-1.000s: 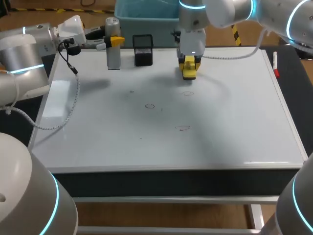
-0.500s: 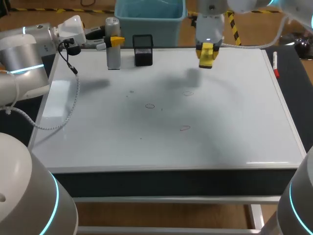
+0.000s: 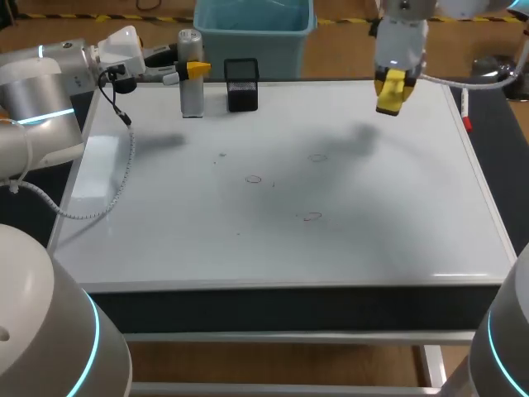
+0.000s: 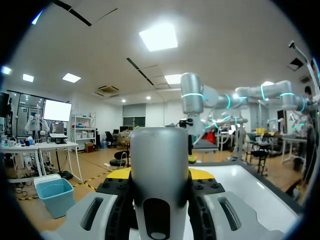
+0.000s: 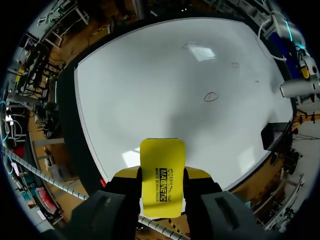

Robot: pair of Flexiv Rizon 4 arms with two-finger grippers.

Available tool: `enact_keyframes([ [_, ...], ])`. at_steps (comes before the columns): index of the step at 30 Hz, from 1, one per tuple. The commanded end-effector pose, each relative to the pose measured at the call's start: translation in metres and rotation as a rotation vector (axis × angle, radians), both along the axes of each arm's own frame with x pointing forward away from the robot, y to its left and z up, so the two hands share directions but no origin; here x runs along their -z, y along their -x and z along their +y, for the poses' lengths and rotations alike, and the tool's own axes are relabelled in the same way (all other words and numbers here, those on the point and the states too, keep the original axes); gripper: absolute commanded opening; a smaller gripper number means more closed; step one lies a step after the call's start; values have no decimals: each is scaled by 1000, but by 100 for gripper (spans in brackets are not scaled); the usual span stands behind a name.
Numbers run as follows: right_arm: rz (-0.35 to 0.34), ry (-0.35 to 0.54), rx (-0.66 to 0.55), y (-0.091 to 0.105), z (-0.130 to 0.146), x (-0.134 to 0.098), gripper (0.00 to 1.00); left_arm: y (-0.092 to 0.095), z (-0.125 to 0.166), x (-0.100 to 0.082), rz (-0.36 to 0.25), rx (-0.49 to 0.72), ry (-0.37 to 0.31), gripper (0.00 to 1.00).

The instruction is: Pick up the inspection probe, press it on each red-marked spot on the whiteboard one by one, put down the probe, pick up the eraser, and wipe off all the red marks.

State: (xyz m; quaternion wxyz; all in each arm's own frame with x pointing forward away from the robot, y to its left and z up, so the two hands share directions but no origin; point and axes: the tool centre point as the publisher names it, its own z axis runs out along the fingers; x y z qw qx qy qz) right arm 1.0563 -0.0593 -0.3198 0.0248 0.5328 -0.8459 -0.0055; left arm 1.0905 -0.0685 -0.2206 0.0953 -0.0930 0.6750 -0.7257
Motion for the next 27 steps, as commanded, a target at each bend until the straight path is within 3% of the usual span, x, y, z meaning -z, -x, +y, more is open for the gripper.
enact_keyframes([
  [1, -13, -14, 25, 14, -17, 1, 0, -1, 0, -1, 0, 2, 0, 0],
  [11, -25, -28, 71, 27, -29, -4, 0, -1, 0, -1, 0, 2, 0, 0],
  [27, -25, -28, 71, 27, -29, -4, 0, -1, 0, -1, 0, 2, 0, 0],
])
